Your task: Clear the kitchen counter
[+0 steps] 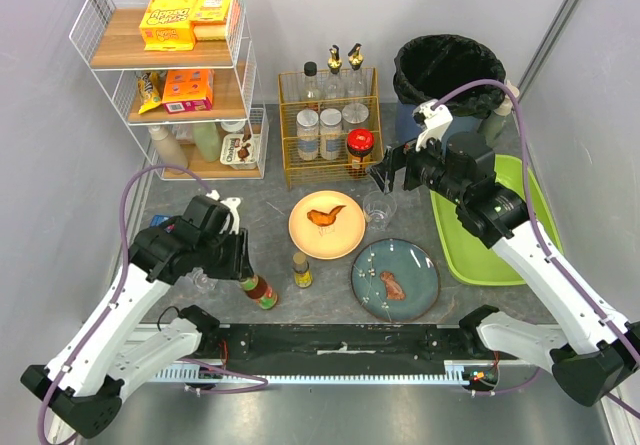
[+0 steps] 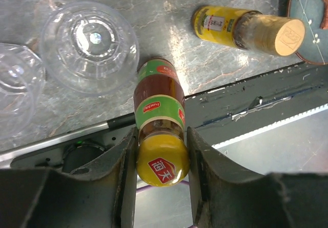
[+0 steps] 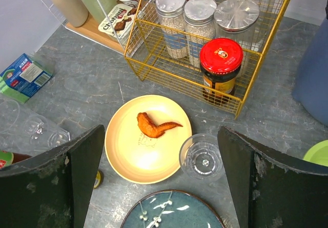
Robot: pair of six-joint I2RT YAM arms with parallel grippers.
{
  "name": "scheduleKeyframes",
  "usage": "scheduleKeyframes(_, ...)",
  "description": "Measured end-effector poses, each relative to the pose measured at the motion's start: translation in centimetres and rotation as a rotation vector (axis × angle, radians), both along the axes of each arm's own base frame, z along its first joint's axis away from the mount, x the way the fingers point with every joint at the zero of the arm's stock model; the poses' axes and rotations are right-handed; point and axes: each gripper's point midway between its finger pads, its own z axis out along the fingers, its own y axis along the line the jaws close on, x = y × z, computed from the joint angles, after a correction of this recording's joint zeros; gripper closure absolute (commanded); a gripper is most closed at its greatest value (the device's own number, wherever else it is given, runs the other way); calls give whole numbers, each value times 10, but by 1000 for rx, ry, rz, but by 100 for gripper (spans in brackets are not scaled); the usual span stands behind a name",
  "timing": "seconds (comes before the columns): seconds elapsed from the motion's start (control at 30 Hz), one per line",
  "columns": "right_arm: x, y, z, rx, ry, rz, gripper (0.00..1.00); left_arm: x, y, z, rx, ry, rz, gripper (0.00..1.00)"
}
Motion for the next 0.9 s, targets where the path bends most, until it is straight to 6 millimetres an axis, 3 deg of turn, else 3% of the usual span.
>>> scheduleKeyframes(0.2,1,-2,0,-2,-3,-12,2,15,7,25,36,-76,41,98)
scheduleKeyframes(0.43,0,-5,1,-5,-5,-27,2,57,1,70,49,-200,98,98)
scheduleKeyframes(0.9,-13,-14,11,2,-20,-30,2,165,-54,122,7,-335,130,98)
